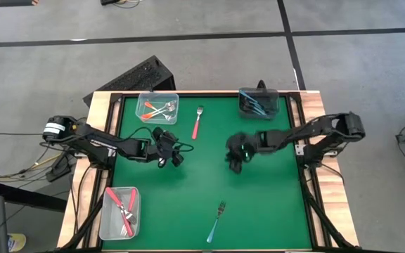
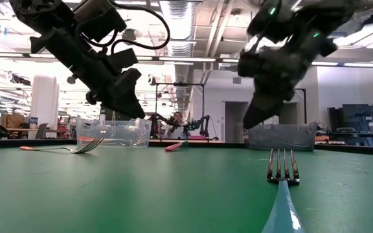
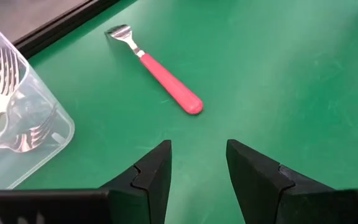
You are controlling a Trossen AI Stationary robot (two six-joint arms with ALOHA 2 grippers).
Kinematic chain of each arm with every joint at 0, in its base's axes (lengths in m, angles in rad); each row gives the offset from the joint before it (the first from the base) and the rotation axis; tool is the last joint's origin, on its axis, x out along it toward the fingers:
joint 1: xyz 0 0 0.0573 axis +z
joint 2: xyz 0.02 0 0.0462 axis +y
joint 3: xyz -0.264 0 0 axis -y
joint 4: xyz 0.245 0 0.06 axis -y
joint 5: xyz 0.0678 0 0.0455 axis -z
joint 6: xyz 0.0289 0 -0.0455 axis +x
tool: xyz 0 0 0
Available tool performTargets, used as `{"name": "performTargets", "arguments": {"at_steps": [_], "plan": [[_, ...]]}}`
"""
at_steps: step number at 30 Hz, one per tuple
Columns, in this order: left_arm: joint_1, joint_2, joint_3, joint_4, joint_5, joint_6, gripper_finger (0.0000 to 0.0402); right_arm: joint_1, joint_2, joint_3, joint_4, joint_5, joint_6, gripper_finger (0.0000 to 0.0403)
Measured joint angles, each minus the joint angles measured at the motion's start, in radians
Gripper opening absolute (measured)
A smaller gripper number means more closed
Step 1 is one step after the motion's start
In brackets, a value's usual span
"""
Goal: Sort silverware by color (type)
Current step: Put the blue fork into the black bin
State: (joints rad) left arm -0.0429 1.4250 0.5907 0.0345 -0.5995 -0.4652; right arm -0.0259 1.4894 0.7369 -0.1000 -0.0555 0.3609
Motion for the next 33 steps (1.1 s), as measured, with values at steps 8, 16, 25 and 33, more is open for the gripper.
{"name": "performTargets", "arguments": {"at_steps": [8,16,25,33], "plan": [[-0.059,0.000,0.000,0.005,0.001,-0.047,0.0141,0.266,0.085,0.001,0.138,-0.003,0.236,0.0138],[-0.172,0.000,0.000,0.002,0.028,-0.081,0.0141,0.384,0.215,0.001,0.291,-0.002,0.433,0.0177],[-0.275,0.000,0.000,0.005,0.005,-0.106,0.0141,0.440,0.310,0.003,0.453,-0.009,0.524,0.0218],[-0.284,0.000,0.000,0.014,-0.016,-0.122,0.0141,0.452,0.307,0.001,0.470,-0.041,0.536,0.0199]]}}
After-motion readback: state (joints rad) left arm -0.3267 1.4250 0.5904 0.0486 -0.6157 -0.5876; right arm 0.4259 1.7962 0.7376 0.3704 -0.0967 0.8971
